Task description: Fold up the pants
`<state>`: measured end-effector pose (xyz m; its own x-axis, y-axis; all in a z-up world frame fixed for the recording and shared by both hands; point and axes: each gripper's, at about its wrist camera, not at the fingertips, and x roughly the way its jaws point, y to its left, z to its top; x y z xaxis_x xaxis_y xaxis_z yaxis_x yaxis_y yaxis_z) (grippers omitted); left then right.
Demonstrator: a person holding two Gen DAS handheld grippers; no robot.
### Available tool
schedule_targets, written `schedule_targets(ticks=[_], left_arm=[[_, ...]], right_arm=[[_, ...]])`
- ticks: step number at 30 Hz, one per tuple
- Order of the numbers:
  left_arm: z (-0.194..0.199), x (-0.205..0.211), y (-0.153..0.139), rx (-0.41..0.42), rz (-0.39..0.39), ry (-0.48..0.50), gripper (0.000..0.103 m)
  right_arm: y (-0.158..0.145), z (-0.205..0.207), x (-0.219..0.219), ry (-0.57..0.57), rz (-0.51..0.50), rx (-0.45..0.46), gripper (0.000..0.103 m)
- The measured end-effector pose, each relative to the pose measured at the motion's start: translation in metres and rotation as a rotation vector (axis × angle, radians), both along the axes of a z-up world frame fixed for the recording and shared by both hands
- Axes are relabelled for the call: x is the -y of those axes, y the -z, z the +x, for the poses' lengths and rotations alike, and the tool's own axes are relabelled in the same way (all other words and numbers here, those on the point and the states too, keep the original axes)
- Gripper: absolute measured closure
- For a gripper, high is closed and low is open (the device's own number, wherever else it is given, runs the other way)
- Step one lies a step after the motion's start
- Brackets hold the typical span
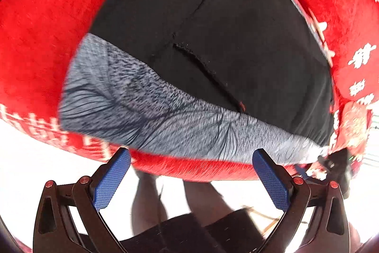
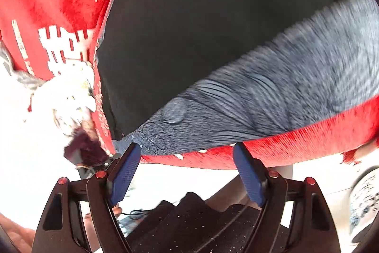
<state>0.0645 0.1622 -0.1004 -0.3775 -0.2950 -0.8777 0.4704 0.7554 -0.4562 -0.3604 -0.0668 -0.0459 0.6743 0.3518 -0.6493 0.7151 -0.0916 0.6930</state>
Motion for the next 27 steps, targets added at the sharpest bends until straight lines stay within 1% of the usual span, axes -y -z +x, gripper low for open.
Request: schedule_targets(ticks=[1, 2, 4, 6, 8, 9, 10, 11, 12, 13, 14, 15, 17, 19, 20, 21, 22, 23, 24, 26, 27], left_arm=[[0.001, 0.002, 0.002, -0.007, -0.024, -0.017, 0.000], [0.003, 0.007, 0.002, -0.022, -0.056, -0.039, 0.000], [0.004, 0.014, 0.002, -0.027, -0.087, -0.053, 0.000], [0.003, 0.024, -0.002, -0.030, -0.102, -0.053, 0.001], [0.004, 0.027, -0.005, -0.022, -0.101, -0.055, 0.003], [0.007, 0.027, -0.003, -0.011, -0.102, -0.060, 0.011], [0.010, 0.023, -0.002, -0.001, -0.096, -0.064, 0.024], [0.012, 0.020, -0.001, 0.000, -0.075, -0.070, 0.030], [0.015, 0.015, 0.000, 0.000, -0.073, -0.075, 0.045], [0.019, 0.010, 0.001, -0.010, -0.083, -0.080, 0.060], [0.022, 0.006, 0.002, -0.035, -0.107, -0.086, 0.068], [0.025, 0.003, 0.000, -0.036, -0.109, -0.086, 0.079], [0.027, 0.003, -0.009, -0.021, -0.113, -0.065, 0.080], [0.025, 0.010, -0.028, 0.010, -0.123, -0.032, 0.080], [0.027, 0.016, -0.042, 0.033, -0.142, -0.018, 0.080], [0.028, 0.021, -0.052, 0.045, -0.154, -0.017, 0.080], [0.032, 0.025, -0.061, 0.056, -0.170, -0.022, 0.080], [0.039, 0.033, -0.076, 0.073, -0.198, -0.036, 0.080], [0.045, 0.033, -0.085, 0.087, -0.221, -0.043, 0.080], [0.063, 0.053, -0.107, 0.125, -0.280, -0.052, 0.080], [0.071, 0.059, -0.112, 0.137, -0.296, -0.055, 0.079]], right_arm=[[0.004, -0.003, 0.000, 0.032, 0.015, 0.035, 0.020], [0.004, -0.003, -0.001, 0.044, 0.024, 0.047, 0.020], [0.005, -0.002, -0.001, 0.070, 0.035, 0.094, 0.020], [0.002, 0.000, -0.001, 0.096, 0.022, 0.161, 0.020], [0.003, 0.003, -0.001, 0.117, 0.017, 0.196, 0.020], [0.006, 0.008, -0.003, 0.131, 0.021, 0.205, 0.020], [0.008, 0.010, -0.003, 0.138, 0.027, 0.209, 0.020], [0.011, 0.013, -0.004, 0.157, 0.039, 0.218, 0.023], [0.012, 0.015, -0.007, 0.183, 0.058, 0.221, 0.033], [0.015, 0.011, -0.009, 0.188, 0.065, 0.205, 0.078], [0.014, 0.011, -0.007, 0.185, 0.059, 0.167, 0.096], [0.008, 0.013, -0.007, 0.176, 0.041, 0.147, 0.096], [-0.004, 0.017, -0.003, 0.157, 0.000, 0.146, 0.096], [-0.031, 0.028, 0.010, 0.134, -0.055, 0.170, 0.096], [-0.039, 0.026, 0.015, 0.128, -0.068, 0.181, 0.096], [-0.055, 0.034, 0.028, 0.106, -0.097, 0.200, 0.096], [-0.062, 0.039, 0.035, 0.094, -0.109, 0.207, 0.096], [-0.073, 0.047, 0.046, 0.071, -0.130, 0.218, 0.096], [-0.086, 0.058, 0.064, 0.043, -0.154, 0.235, 0.096], [-0.097, 0.072, 0.088, 0.019, -0.172, 0.253, 0.096], [-0.103, 0.083, 0.107, 0.006, -0.181, 0.266, 0.096]])
